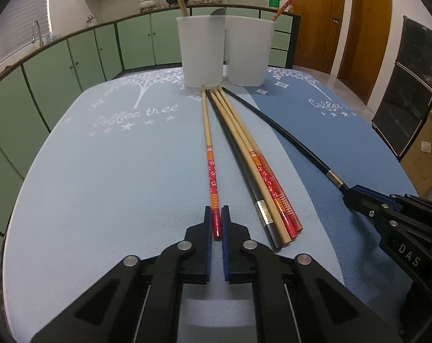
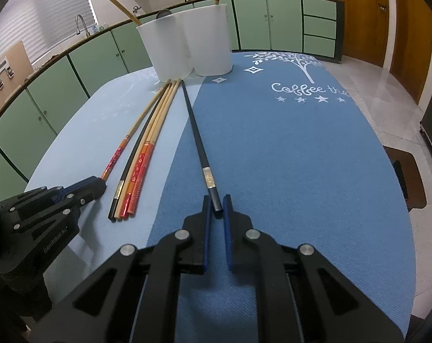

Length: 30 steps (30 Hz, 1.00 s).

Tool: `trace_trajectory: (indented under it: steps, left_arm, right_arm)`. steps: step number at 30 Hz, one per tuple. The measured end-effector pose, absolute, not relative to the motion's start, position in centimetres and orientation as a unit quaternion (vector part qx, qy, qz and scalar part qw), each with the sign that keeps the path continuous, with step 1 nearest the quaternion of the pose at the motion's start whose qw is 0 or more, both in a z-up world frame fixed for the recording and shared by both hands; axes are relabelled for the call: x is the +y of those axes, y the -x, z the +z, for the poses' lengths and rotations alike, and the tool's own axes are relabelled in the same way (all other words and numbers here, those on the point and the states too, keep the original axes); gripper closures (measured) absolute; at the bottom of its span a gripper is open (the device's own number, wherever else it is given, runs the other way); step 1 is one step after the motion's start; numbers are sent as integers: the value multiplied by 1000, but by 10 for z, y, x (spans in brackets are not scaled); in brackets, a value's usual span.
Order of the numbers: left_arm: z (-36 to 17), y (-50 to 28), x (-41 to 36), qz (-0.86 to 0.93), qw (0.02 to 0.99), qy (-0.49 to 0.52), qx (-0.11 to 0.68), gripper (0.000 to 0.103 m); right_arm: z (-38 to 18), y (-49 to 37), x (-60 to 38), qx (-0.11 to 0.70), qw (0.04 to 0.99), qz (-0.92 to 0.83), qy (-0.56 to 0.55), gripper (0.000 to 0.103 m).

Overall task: Organize utensils
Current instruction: 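Grasp a red-patterned chopstick with the left tool, then carry both held chopsticks up toward the white holder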

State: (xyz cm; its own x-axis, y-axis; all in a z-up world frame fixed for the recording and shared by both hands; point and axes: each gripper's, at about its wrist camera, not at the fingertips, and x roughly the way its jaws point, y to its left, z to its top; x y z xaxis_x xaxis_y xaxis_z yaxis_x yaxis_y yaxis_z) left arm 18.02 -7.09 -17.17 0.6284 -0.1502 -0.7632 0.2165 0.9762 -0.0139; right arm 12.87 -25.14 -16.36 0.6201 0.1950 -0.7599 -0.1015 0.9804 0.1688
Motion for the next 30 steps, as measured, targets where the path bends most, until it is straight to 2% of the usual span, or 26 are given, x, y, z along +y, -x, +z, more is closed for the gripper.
trace_trajectory:
  steps: [12,30]
  left_arm:
    - [-123,-155,-53,-95,925,-39,365,97]
    - [-14,-150,-36,-123,957,-12,263,98]
  right_arm:
    - [-128,-112,-250,392,915,89,-45,97]
    - [-16,-114,-263,306,945,109,-41,97]
